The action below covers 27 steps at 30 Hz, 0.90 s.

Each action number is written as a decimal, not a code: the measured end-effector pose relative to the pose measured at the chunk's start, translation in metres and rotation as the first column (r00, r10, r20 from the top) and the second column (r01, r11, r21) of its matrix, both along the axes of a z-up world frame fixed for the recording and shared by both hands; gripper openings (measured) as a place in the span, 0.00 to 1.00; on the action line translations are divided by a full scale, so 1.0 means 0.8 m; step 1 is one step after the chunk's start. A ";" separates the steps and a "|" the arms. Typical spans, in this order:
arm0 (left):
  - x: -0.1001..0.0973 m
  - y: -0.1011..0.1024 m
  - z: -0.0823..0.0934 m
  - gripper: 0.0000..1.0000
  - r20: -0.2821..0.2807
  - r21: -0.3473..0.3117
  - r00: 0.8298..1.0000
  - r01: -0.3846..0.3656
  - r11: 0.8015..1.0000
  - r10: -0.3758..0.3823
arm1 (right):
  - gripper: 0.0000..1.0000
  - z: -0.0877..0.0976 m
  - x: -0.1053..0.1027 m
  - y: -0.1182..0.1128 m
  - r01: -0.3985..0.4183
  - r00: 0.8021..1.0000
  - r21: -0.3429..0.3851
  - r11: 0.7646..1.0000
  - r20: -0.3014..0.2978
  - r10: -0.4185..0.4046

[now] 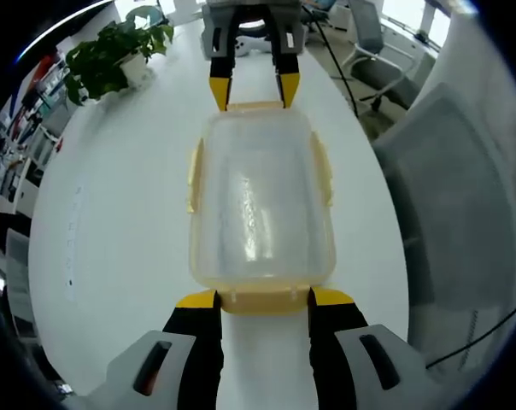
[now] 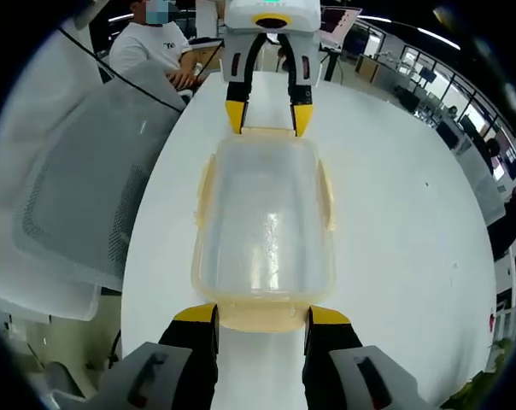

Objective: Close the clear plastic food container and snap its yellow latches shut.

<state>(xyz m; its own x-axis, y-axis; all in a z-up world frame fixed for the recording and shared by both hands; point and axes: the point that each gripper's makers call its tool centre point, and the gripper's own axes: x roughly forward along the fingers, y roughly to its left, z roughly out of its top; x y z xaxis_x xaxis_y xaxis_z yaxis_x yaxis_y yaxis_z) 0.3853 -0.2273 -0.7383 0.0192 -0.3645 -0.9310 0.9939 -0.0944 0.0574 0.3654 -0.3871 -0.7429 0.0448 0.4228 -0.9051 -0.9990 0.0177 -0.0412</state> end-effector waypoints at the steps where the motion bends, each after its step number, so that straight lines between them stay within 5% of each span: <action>1: 0.000 0.001 -0.001 0.36 -0.004 -0.001 1.000 -0.003 1.000 0.003 | 0.36 0.000 0.001 0.000 -0.001 1.000 0.001 1.000 0.003 0.001; 27: -0.004 0.003 -0.007 0.37 -0.025 -0.001 1.000 -0.010 1.000 0.010 | 0.37 -0.006 0.000 0.002 -0.008 1.000 -0.009 1.000 -0.011 0.008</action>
